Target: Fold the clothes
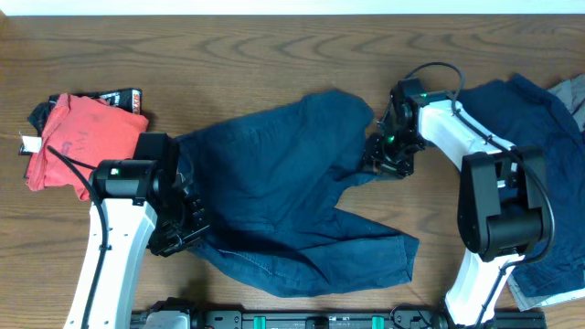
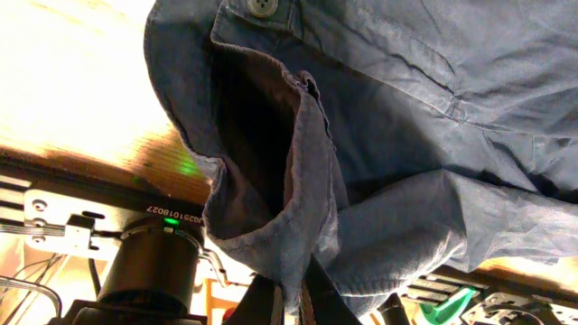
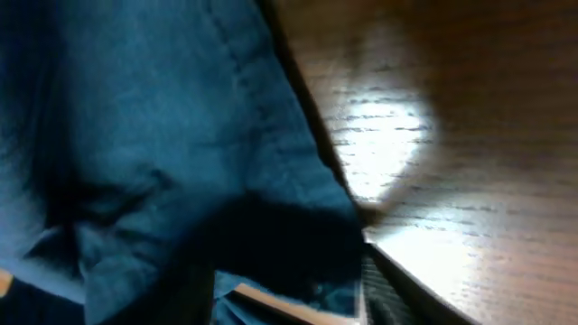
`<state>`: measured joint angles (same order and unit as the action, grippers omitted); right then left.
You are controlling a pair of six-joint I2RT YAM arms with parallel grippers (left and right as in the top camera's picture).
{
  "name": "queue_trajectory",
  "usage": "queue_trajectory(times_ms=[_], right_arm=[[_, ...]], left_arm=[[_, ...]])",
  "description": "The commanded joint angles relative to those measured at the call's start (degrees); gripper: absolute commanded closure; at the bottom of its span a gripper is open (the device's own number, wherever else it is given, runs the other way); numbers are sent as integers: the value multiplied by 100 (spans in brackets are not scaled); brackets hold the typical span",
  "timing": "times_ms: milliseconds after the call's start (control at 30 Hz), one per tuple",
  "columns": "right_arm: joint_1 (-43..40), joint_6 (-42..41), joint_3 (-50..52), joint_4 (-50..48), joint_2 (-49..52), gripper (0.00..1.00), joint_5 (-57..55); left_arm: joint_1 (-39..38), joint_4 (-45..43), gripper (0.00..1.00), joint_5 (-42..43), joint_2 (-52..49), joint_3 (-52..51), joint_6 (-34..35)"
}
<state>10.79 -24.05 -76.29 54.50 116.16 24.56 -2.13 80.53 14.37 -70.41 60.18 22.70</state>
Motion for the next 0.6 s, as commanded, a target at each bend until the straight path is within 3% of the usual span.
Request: queue_trajectory(times_ms=[0, 100, 333, 567], right_arm=[[81, -317, 35, -26, -138, 71, -76], [138, -313, 35, 2, -138, 99, -90], [7, -334, 28, 142, -140, 99, -841], [-1029, -203, -439, 343, -144, 99, -2205]], left_arm=[[22, 11, 94, -94, -4, -46, 52], [22, 13, 94, -94, -4, -48, 50], [22, 13, 94, -94, -4, -46, 50], [22, 13, 94, -94, -4, -46, 50]])
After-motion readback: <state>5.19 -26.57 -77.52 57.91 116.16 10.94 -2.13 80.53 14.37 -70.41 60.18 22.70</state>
